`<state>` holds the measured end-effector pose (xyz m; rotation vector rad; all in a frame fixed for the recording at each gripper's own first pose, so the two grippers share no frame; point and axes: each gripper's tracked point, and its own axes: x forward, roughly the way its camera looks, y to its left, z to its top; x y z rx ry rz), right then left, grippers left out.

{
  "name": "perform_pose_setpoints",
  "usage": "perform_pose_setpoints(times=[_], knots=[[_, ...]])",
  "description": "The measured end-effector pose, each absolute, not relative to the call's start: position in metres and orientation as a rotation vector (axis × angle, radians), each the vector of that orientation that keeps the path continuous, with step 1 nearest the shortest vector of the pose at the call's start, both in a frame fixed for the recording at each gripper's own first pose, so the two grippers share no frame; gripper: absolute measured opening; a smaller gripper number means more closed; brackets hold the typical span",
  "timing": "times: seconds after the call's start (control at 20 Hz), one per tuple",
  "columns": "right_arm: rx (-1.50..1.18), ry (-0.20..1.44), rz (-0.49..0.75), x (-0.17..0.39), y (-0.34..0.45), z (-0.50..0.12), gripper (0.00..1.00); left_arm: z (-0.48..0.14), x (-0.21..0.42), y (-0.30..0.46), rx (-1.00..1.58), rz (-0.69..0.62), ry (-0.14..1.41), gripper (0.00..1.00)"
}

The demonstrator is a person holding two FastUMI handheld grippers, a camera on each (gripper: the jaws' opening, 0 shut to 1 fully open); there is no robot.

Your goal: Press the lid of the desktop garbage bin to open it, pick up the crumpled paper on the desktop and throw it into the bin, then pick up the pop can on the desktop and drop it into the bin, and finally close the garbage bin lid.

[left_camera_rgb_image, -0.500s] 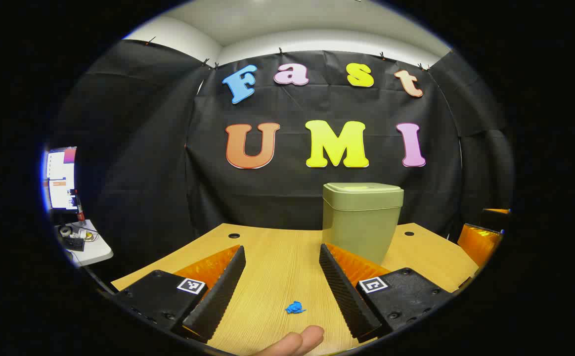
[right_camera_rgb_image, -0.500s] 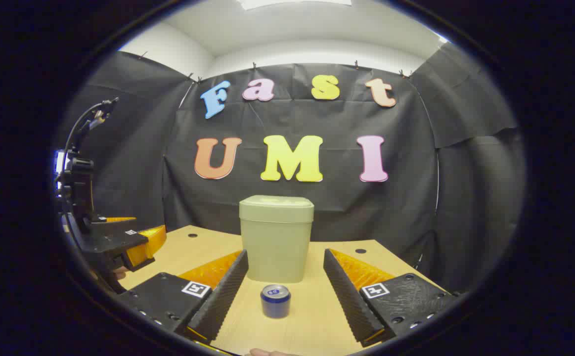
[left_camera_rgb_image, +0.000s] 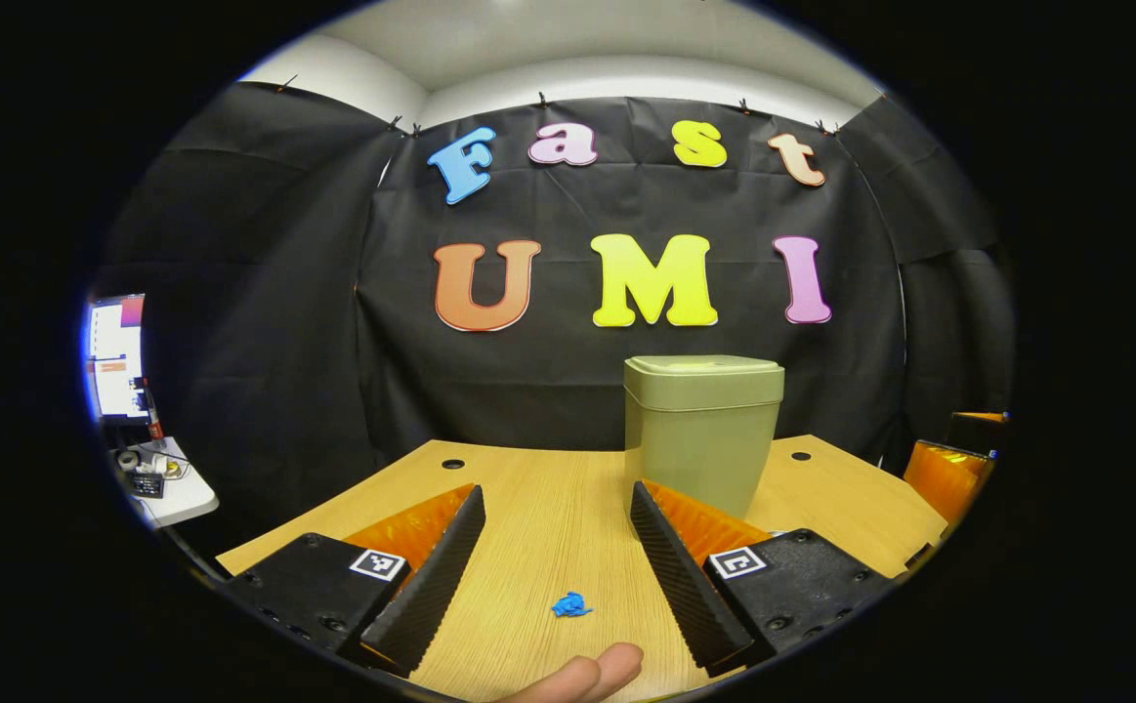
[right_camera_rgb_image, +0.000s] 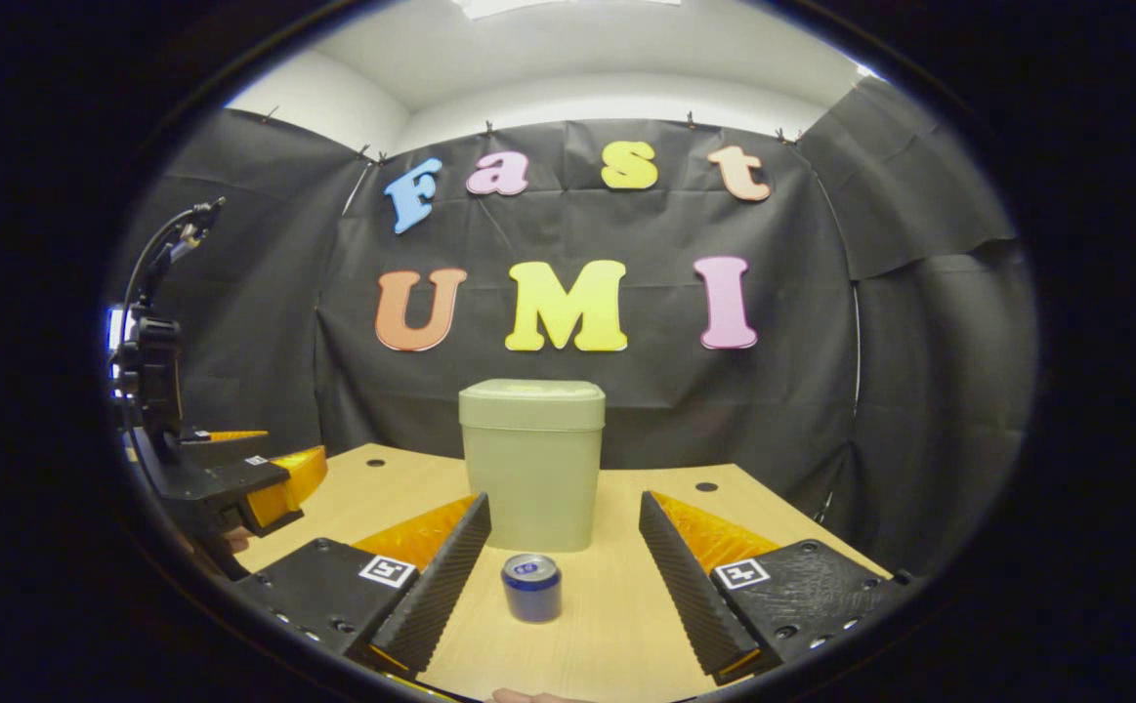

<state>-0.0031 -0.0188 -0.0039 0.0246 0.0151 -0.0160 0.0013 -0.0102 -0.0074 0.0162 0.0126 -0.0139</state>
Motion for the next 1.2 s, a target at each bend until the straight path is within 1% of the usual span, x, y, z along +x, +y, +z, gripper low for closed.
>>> perform_pose_setpoints(times=[0.25, 0.3, 0.5, 0.55, 0.85, 0.9, 1.0, 1.05, 1.1, 1.15, 1.2], knots=[[0.036, 0.026, -0.016, -0.004, -0.02, -0.006, 0.95, -0.006, 0.001, -0.009, 0.016, -0.017, 0.006, 0.97], [0.037, 0.026, -0.016, -0.004, -0.02, -0.005, 0.98, -0.007, 0.0, -0.01, 0.016, -0.02, 0.005, 0.97], [0.028, 0.019, -0.022, -0.004, -0.023, -0.002, 0.98, -0.007, 0.0, -0.012, 0.018, -0.025, 0.005, 0.97], [0.028, 0.019, -0.022, -0.005, -0.023, -0.002, 0.95, -0.007, -0.001, -0.012, 0.018, -0.026, 0.006, 0.97], [0.033, 0.024, -0.027, -0.003, -0.027, -0.003, 0.95, -0.009, -0.001, -0.016, 0.011, -0.041, 0.012, 0.97], [0.033, 0.024, -0.029, -0.002, -0.028, -0.002, 0.98, -0.01, -0.001, -0.016, 0.01, -0.044, 0.013, 0.97], [0.036, 0.02, -0.034, -0.001, -0.029, 0.0, 0.98, -0.01, 0.0, -0.017, 0.011, -0.045, 0.013, 0.97], [0.037, 0.016, -0.036, 0.0, -0.03, 0.001, 0.95, -0.011, 0.0, -0.017, 0.012, -0.046, 0.015, 0.97], [0.042, 0.014, -0.04, 0.002, -0.03, 0.003, 0.95, -0.011, 0.0, -0.018, 0.013, -0.048, 0.016, 0.97], [0.048, 0.013, -0.046, 0.003, -0.031, 0.004, 0.98, -0.011, 0.001, -0.019, 0.013, -0.05, 0.018, 0.97], [0.055, 0.015, -0.053, 0.006, -0.032, 0.005, 0.98, -0.013, 0.0, -0.018, 0.015, -0.049, 0.019, 0.97]])
